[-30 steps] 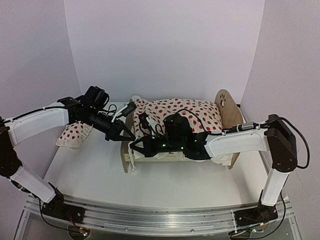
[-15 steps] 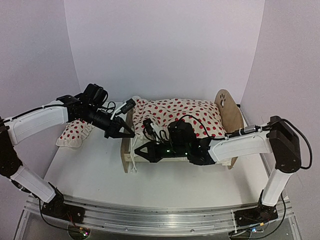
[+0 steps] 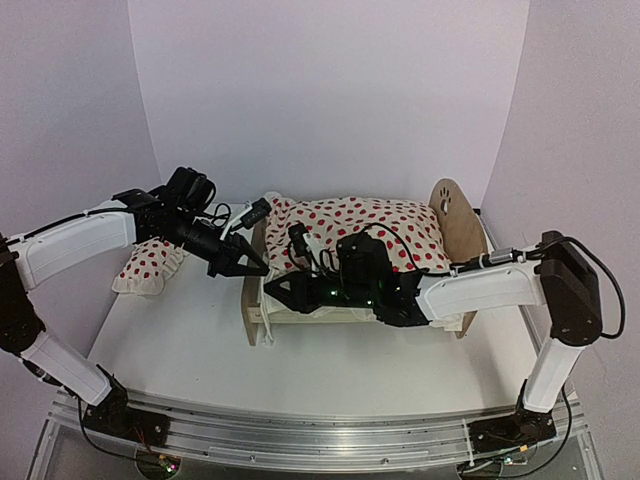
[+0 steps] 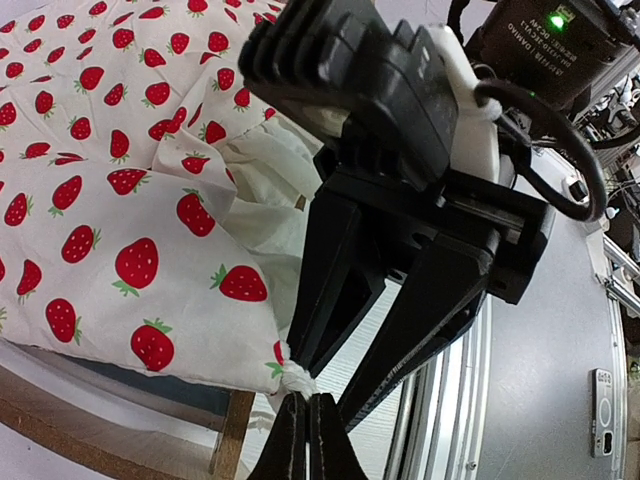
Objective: Set up the pet bed
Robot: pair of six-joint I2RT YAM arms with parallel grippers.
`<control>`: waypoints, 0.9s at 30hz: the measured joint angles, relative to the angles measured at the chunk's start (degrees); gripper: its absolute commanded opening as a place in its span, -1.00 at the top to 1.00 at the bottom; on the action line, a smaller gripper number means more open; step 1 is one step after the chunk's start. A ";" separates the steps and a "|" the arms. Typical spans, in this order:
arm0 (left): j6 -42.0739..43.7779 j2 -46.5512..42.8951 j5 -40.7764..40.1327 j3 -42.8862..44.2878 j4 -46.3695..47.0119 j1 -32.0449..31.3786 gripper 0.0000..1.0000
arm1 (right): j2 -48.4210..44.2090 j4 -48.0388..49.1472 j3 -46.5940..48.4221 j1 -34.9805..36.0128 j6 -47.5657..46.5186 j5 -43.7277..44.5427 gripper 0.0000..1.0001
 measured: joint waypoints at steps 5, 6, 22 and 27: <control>0.49 0.00 0.00 0.00 0.00 0.00 1.00 | 1.05 0.79 1.89 0.00 0.08 1.06 0.82; 0.58 0.00 0.00 0.00 0.00 0.00 1.00 | 1.27 0.88 1.96 0.00 0.21 1.30 0.89; 4.16 1.19 -8.16 0.11 -0.26 -0.33 1.00 | -5.55 -6.77 -1.80 -0.31 -1.07 4.69 1.00; 5.70 1.60 -9.20 1.43 0.20 -0.81 0.44 | -6.47 -13.12 0.72 -0.40 -2.06 6.28 1.00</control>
